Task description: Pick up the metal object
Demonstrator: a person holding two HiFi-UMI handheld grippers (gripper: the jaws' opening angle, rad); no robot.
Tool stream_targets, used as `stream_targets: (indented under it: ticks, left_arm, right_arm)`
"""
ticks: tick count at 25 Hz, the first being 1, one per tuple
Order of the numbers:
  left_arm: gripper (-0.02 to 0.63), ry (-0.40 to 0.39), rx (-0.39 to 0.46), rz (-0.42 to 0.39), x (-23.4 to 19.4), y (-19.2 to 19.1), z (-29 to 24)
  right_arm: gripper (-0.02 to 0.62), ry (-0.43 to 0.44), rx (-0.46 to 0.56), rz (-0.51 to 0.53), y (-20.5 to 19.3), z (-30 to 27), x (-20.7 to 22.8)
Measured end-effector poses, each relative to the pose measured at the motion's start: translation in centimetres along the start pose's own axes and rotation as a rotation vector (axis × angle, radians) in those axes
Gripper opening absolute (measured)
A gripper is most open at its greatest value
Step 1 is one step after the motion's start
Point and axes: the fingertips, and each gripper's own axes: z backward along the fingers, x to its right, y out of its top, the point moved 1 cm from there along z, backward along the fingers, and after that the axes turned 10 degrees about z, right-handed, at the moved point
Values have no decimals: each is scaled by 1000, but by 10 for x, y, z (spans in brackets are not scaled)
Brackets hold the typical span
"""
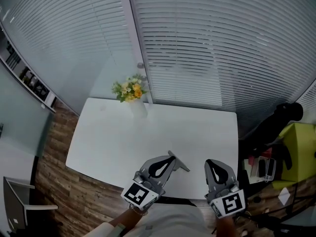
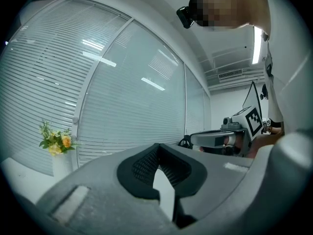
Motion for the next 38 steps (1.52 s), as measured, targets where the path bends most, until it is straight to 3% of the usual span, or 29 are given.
stream_targets:
  ticks: [12,22,34,38]
  left_arm:
    - [2,-42,-11,-15,-28,17,12]
    - [2,-48,-9,1,-38,15,18]
    - [2,-45,-20,12,-47,10,21]
    - [2,-41,-23,12,-50,9,22]
  right_arm:
    - [5,-31,-29,34,1,-32,-16]
    - [35,36,-176,62,-64,-51,-54]
    - [105,130,-354,168,-176,-65,-103]
    - [117,154,-371,236,-201,-69,-113]
